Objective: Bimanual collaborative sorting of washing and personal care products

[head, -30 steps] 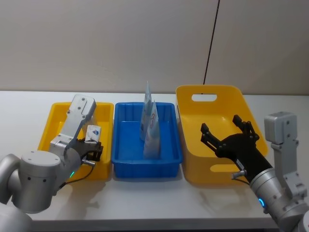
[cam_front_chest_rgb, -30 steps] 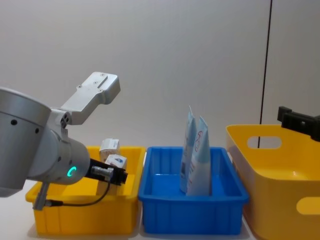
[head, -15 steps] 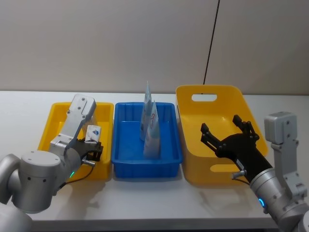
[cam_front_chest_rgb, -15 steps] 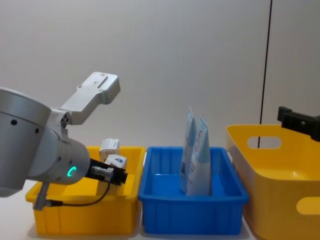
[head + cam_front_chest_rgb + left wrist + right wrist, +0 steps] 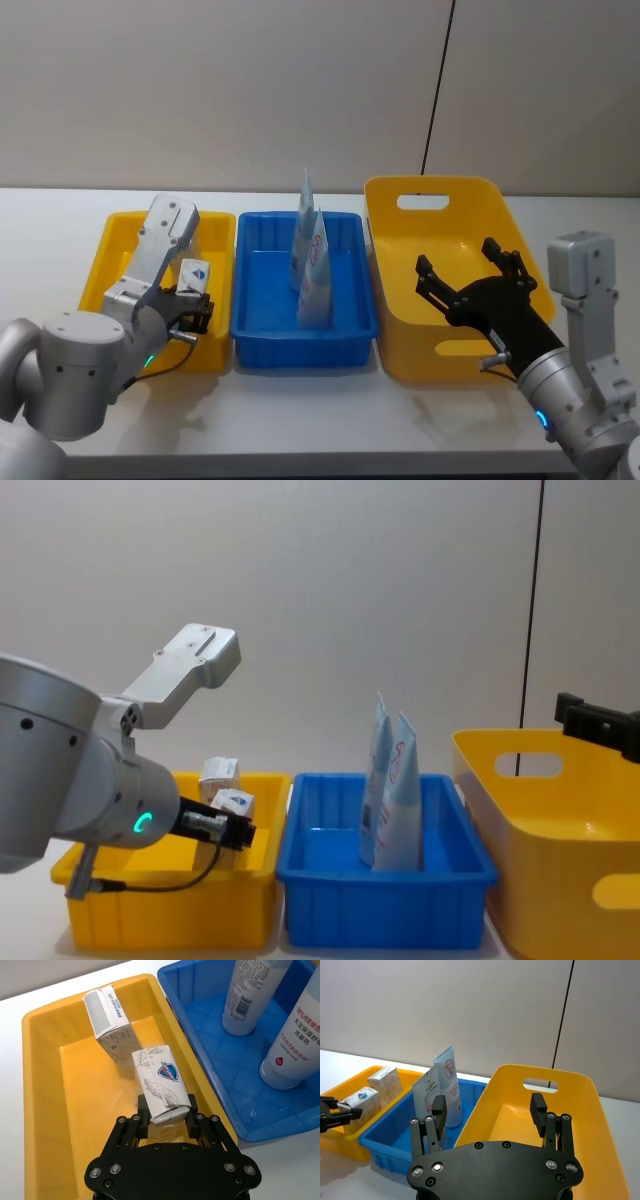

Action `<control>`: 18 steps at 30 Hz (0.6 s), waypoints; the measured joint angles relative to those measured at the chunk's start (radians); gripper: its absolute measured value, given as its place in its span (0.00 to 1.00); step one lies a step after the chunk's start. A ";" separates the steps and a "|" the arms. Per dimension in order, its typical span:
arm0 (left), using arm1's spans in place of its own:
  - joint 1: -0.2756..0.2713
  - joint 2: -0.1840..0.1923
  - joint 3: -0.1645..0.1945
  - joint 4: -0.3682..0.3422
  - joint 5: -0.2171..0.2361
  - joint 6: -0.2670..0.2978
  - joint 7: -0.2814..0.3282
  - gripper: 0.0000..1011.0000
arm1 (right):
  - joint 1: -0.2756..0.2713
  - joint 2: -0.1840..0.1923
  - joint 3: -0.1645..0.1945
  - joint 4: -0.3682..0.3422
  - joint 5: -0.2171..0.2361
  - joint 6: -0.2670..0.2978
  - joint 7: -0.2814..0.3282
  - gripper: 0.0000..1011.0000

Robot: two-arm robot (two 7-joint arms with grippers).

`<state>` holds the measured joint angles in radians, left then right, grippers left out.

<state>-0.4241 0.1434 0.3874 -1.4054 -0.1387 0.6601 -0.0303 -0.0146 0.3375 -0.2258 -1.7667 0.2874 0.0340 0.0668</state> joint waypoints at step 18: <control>-0.025 0.085 -0.002 -0.083 0.014 0.008 -0.083 0.38 | 0.000 0.000 0.000 0.000 0.000 0.000 0.000 0.99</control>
<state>-0.4486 0.2283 0.3856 -1.4884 -0.1250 0.6678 -0.1137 -0.0146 0.3374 -0.2258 -1.7667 0.2873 0.0340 0.0668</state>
